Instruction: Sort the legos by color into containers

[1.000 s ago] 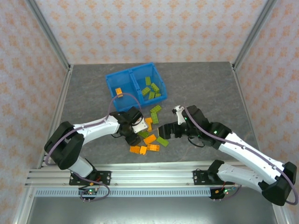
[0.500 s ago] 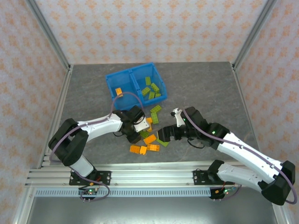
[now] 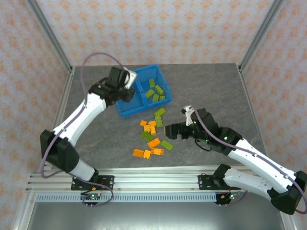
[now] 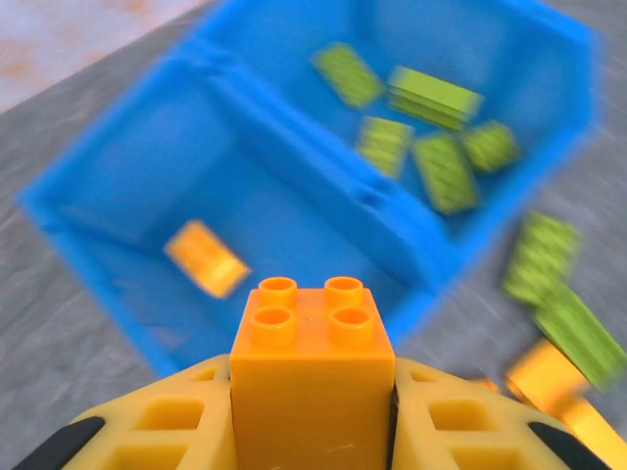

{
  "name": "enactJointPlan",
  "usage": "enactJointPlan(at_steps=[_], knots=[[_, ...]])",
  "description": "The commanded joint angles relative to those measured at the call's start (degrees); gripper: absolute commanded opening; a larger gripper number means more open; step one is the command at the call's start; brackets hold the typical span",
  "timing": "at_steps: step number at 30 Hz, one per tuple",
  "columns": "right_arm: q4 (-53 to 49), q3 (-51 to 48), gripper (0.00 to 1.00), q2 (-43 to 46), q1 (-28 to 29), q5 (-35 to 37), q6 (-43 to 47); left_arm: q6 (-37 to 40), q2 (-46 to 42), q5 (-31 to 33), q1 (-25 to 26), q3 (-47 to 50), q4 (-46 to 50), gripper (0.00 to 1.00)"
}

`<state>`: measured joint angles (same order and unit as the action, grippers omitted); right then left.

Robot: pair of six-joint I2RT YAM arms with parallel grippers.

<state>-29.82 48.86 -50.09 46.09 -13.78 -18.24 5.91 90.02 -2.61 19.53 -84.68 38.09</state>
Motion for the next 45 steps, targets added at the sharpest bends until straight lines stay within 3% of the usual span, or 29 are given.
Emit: enactJointPlan(at_steps=[1,6,11,16,20,22,27,30,34,39,42,45], knots=[[0.7,1.6,0.99,1.4,0.2,5.8,-1.4,-12.4,7.8,6.2,-3.7,-7.3,3.4,0.26],[0.1,0.8,0.99,3.4,0.2,6.8,-3.1,-21.9,22.8,3.5,-5.7,-22.1,10.2,0.23],[-0.2,0.4,0.99,5.0,0.2,7.2,-4.5,-28.5,31.8,2.4,-6.3,-29.7,12.4,0.23],[-0.7,-0.3,1.00,6.8,0.2,7.4,-5.3,-32.0,35.8,0.9,-6.8,-32.4,12.7,0.30],[-0.8,-0.3,1.00,7.5,0.2,7.6,-5.3,-32.1,35.6,-0.3,-6.9,-32.8,12.3,0.45],[-0.5,-0.2,0.99,7.4,0.2,7.8,-5.4,-31.8,34.5,-0.1,-6.8,-32.8,12.3,0.46],[1.5,-0.3,0.99,6.8,0.2,7.8,-5.2,-30.3,29.3,0.0,-6.8,-31.9,12.7,0.52],[2.2,-0.3,0.99,5.9,0.2,7.8,-5.0,-29.8,23.1,-2.2,-6.6,-28.7,12.3,0.51],[2.8,-0.5,0.99,4.7,0.2,8.4,-4.6,-31.6,6.3,-4.2,-3.7,-13.9,8.8,0.51],[6.0,-2.8,0.99,4.5,0.2,7.3,-4.5,-36.2,-14.0,-0.6,8.2,9.4,6.7,0.52],[7.1,-5.7,0.99,5.7,0.2,0.8,-2.3,-40.2,-20.4,-0.9,15.1,19.2,9.2,0.54],[4.8,-7.0,0.99,7.4,0.2,-0.2,-0.5,-42.2,-24.3,0.9,21.9,27.7,11.5,0.58]])
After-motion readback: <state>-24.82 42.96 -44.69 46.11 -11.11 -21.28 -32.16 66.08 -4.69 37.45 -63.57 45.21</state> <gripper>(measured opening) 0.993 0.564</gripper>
